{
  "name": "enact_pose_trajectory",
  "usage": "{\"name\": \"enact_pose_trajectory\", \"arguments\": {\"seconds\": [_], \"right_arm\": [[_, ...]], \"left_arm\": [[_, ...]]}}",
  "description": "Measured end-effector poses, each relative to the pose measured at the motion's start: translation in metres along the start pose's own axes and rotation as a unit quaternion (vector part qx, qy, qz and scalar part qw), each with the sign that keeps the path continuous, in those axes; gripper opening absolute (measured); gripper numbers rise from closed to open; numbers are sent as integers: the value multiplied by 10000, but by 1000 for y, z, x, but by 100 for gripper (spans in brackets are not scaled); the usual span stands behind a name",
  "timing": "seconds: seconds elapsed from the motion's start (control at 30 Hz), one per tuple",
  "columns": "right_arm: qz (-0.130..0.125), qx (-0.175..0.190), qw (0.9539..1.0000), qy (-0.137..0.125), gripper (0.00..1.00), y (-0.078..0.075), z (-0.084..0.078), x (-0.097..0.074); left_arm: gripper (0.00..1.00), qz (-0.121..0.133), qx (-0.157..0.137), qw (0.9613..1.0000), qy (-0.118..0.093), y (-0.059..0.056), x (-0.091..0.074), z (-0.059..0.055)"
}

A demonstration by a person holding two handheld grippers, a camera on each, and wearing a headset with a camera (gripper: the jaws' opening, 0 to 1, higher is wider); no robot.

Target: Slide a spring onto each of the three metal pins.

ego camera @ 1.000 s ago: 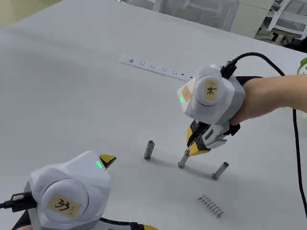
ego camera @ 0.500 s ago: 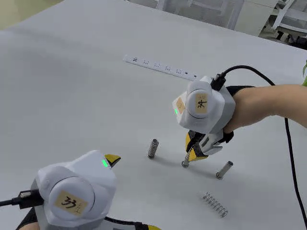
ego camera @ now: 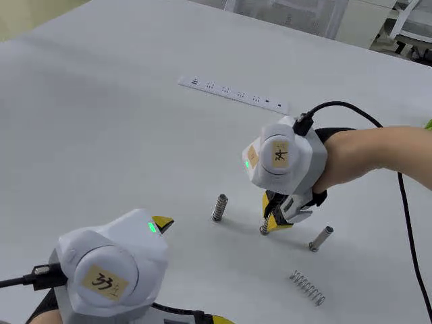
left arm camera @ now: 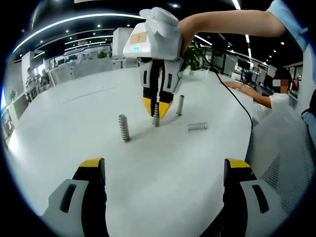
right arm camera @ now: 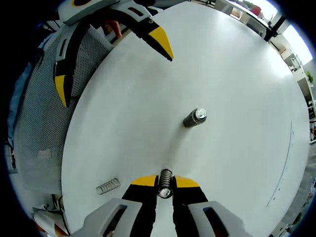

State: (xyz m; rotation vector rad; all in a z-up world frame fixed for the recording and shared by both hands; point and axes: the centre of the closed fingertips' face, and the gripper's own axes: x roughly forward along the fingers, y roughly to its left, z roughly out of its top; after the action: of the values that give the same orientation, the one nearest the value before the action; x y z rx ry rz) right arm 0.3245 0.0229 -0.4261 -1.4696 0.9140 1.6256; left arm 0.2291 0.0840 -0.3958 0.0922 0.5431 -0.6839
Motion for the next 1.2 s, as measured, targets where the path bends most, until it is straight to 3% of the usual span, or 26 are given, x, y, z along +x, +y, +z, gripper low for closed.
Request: {"name": "enact_pose_trajectory", "arguments": {"seconds": [0.43, 0.73, 1.03, 1.2], "right_arm": [[29, 73, 9999, -72, 9, -1, 1, 4], [-143, 153, 9991, -366, 30, -2, 3, -4], [-409, 122, 9968, -677, 62, 6, 5, -14], [-692, 195, 9933, -907, 80, 10, 6, -21]], "left_arm": [[99, -26, 2, 10000, 12, 0, 1, 0], [99, -45, -80, 10000, -39, 0, 0, 2], [99, -23, -61, 9998, -175, -1, -1, 9], [96, 9, -60, 9997, -238, 0, -2, 12]]}}
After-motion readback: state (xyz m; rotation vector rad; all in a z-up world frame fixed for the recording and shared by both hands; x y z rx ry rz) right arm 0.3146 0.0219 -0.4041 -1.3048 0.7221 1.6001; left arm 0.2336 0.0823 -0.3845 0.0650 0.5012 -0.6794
